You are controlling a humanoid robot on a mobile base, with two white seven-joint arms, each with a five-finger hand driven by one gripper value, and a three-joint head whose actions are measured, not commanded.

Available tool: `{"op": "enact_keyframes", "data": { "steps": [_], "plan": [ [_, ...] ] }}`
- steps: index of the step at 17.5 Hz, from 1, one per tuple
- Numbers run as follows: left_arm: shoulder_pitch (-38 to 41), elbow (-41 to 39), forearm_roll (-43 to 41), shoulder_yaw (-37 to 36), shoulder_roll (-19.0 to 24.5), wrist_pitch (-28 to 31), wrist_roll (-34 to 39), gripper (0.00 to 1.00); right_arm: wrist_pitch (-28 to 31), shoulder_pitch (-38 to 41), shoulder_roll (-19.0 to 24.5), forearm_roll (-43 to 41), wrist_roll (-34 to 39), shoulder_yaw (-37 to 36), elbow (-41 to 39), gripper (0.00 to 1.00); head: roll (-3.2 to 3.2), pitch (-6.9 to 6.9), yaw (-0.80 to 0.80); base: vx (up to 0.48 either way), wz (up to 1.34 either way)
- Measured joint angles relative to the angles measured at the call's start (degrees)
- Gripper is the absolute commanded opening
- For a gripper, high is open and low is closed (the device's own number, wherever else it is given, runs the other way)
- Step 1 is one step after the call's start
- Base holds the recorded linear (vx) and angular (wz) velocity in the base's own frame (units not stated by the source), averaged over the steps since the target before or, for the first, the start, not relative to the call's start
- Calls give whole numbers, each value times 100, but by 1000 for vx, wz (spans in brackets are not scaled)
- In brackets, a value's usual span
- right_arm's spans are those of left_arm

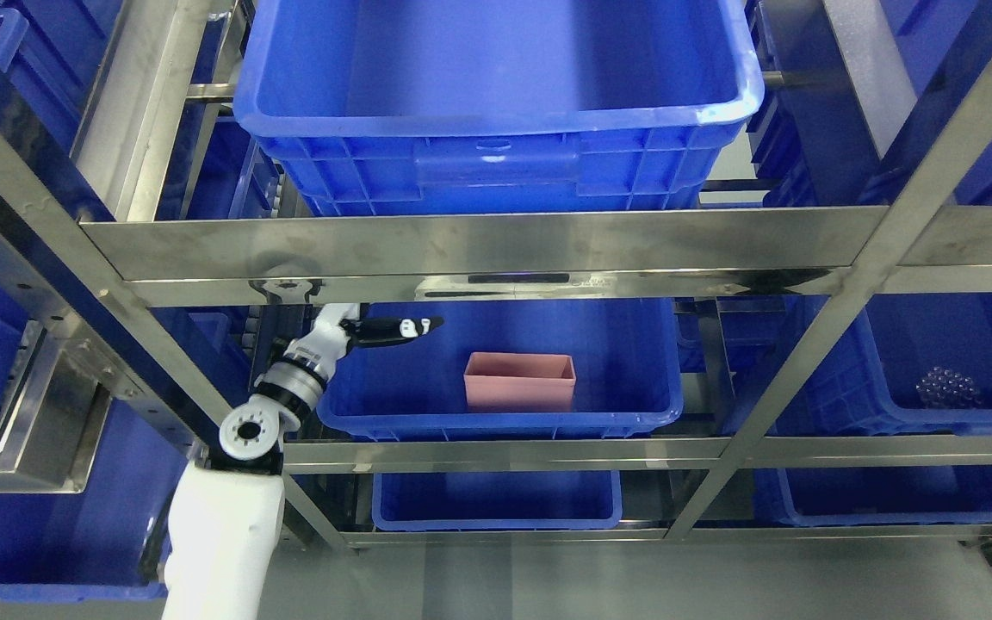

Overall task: Place storage box into left shelf container
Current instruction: 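Release the pink box in the bin and withdraw the left hand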

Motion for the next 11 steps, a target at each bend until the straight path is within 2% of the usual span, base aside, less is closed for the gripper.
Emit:
{"op": "enact_keyframes", "data": {
  "steps": [2, 4, 11],
  "plan": [
    [490, -578, 344, -21, 0, 215, 717, 100, 0, 0, 0, 0, 0, 0, 0, 100, 0, 0, 0, 0, 0],
    [934, -1110, 576, -71, -1, 367, 1081, 100, 0, 0, 0, 0, 0, 0, 0, 100, 0, 0, 0, 0, 0],
    [1936, -2448, 954, -205, -4, 338, 1346, 100, 0, 0, 0, 0, 0, 0, 0, 100, 0, 0, 0, 0, 0]
  ]
}}
